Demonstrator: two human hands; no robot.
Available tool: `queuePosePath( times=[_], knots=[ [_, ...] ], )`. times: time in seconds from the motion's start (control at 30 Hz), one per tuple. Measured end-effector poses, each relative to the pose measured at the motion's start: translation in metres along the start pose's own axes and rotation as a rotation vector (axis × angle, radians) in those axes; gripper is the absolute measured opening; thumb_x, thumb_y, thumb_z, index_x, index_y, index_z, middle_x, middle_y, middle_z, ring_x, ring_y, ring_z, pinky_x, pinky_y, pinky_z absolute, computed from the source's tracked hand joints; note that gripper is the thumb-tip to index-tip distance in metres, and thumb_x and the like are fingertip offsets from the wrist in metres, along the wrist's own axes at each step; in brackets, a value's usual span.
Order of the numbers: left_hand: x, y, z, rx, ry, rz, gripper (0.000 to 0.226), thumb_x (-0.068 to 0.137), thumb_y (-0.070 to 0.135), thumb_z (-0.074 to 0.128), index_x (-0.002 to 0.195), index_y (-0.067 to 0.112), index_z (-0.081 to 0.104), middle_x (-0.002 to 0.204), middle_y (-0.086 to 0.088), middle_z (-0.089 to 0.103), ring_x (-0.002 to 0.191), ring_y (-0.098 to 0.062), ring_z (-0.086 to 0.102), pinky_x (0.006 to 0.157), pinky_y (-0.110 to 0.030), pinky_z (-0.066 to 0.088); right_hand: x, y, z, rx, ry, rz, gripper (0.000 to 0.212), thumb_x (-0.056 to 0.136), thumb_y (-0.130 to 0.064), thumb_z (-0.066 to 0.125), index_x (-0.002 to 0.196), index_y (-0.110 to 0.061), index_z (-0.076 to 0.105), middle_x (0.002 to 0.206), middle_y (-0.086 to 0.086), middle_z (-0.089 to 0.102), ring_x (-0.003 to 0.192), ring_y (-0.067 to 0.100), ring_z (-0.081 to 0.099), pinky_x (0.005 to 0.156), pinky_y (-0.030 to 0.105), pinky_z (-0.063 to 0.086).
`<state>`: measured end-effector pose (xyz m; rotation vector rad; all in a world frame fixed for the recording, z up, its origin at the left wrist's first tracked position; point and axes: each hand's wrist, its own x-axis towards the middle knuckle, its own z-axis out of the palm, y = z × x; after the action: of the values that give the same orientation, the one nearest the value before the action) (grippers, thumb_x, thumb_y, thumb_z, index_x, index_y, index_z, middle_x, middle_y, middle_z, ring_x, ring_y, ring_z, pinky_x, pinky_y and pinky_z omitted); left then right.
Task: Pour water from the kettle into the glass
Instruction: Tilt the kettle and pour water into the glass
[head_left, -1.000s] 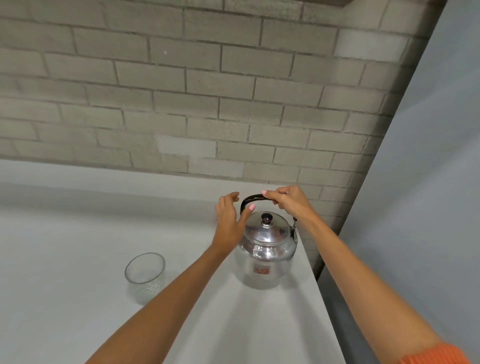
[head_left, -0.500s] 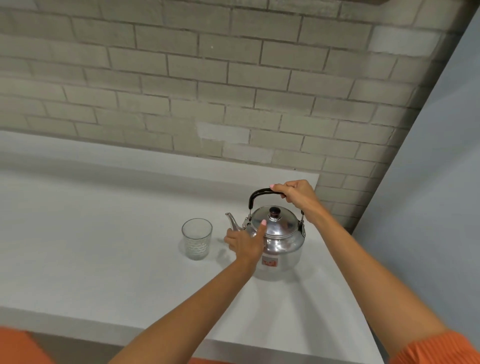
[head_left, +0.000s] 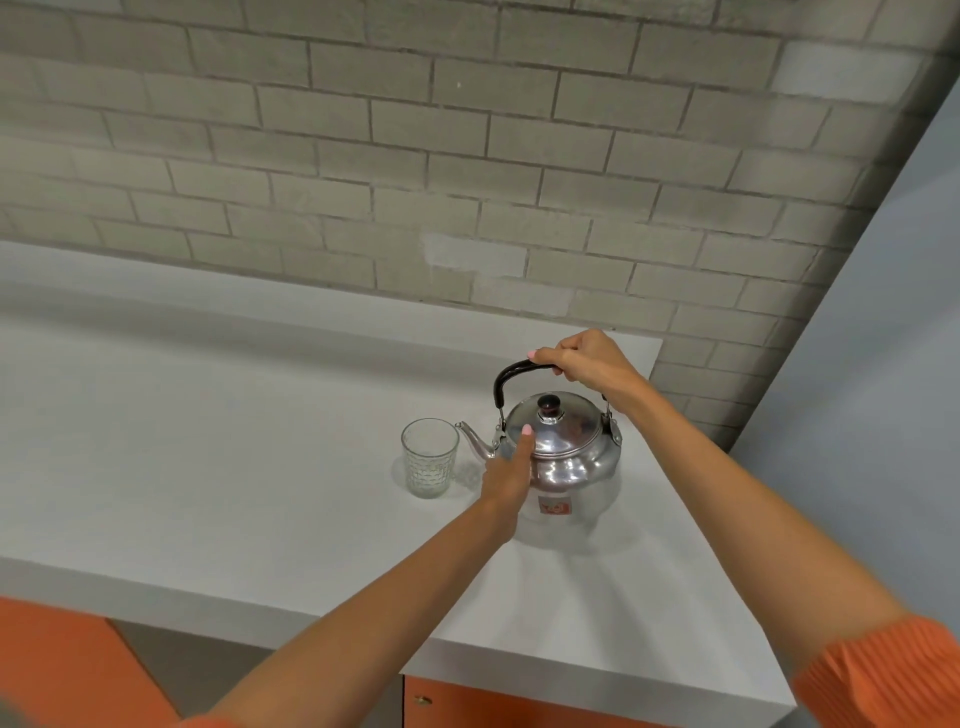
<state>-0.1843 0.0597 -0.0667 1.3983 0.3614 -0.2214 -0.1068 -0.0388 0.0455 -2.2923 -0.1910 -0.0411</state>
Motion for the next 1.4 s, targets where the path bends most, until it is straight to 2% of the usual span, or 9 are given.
queuePosePath(
  times=[0.1, 0.27, 0.47, 0.57, 0.8, 1.2, 1.4],
  knots=[
    [0.000, 0.002, 0.000, -0.006, -0.011, 0.007, 0.064, 0.092, 0.056, 0.042, 0.133, 0.009, 0.055, 0.140, -0.019, 0.054, 0.135, -0.034, 0.045, 0.112, -0.042, 0.036, 0.003, -0.005, -0.001, -0.030, -0.003, 0.000, 0.040, 0.077, -0.043, 0.073, 0.051, -0.016, 0.057, 0.056, -0.003, 0.051, 0.055, 0.010, 0.047, 0.053, 0.025, 0.034],
    [0.002, 0.002, 0.003, -0.052, -0.028, -0.005, 0.065, 0.093, 0.055, 0.041, 0.134, 0.006, 0.053, 0.145, -0.024, 0.045, 0.139, -0.036, 0.038, 0.114, -0.044, 0.032, 0.007, -0.010, -0.001, -0.088, -0.018, -0.005, 0.039, 0.076, -0.044, 0.073, 0.052, -0.017, 0.058, 0.054, -0.004, 0.052, 0.058, 0.011, 0.050, 0.056, 0.027, 0.037],
    [0.006, 0.001, 0.005, -0.120, -0.003, -0.037, 0.063, 0.091, 0.057, 0.042, 0.133, 0.011, 0.055, 0.136, -0.012, 0.059, 0.131, -0.030, 0.051, 0.110, -0.039, 0.037, 0.009, -0.016, 0.002, -0.145, -0.050, -0.046, 0.039, 0.078, -0.045, 0.071, 0.053, -0.017, 0.059, 0.054, -0.005, 0.053, 0.061, 0.010, 0.052, 0.063, 0.030, 0.041],
    [0.007, 0.001, 0.005, -0.127, -0.001, -0.039, 0.067, 0.090, 0.059, 0.042, 0.136, 0.011, 0.052, 0.137, -0.009, 0.058, 0.129, -0.027, 0.051, 0.113, -0.040, 0.036, 0.010, -0.019, 0.003, -0.181, -0.057, -0.058, 0.038, 0.078, -0.046, 0.071, 0.057, -0.015, 0.062, 0.056, -0.003, 0.054, 0.066, 0.015, 0.055, 0.071, 0.033, 0.045],
    [0.006, 0.003, 0.002, -0.141, 0.006, -0.031, 0.067, 0.091, 0.058, 0.042, 0.137, 0.010, 0.050, 0.137, -0.010, 0.058, 0.130, -0.027, 0.051, 0.115, -0.043, 0.034, 0.011, -0.023, 0.006, -0.201, -0.076, -0.061, 0.037, 0.078, -0.047, 0.070, 0.059, -0.015, 0.064, 0.059, -0.004, 0.057, 0.074, 0.017, 0.058, 0.074, 0.034, 0.046],
    [0.004, 0.005, 0.001, -0.158, -0.019, -0.020, 0.065, 0.092, 0.057, 0.041, 0.136, 0.009, 0.051, 0.137, -0.010, 0.058, 0.128, -0.025, 0.052, 0.114, -0.038, 0.035, 0.014, -0.027, 0.007, -0.226, -0.088, -0.071, 0.037, 0.077, -0.046, 0.071, 0.059, -0.014, 0.063, 0.057, -0.003, 0.055, 0.062, 0.012, 0.053, 0.068, 0.031, 0.044],
    [0.003, 0.007, 0.000, -0.160, -0.011, -0.013, 0.064, 0.092, 0.056, 0.041, 0.135, 0.010, 0.052, 0.136, -0.010, 0.059, 0.129, -0.026, 0.052, 0.114, -0.037, 0.035, 0.013, -0.029, 0.006, -0.215, -0.080, -0.055, 0.038, 0.077, -0.046, 0.071, 0.056, -0.015, 0.061, 0.053, -0.004, 0.052, 0.052, 0.009, 0.046, 0.052, 0.025, 0.035]
  ],
)
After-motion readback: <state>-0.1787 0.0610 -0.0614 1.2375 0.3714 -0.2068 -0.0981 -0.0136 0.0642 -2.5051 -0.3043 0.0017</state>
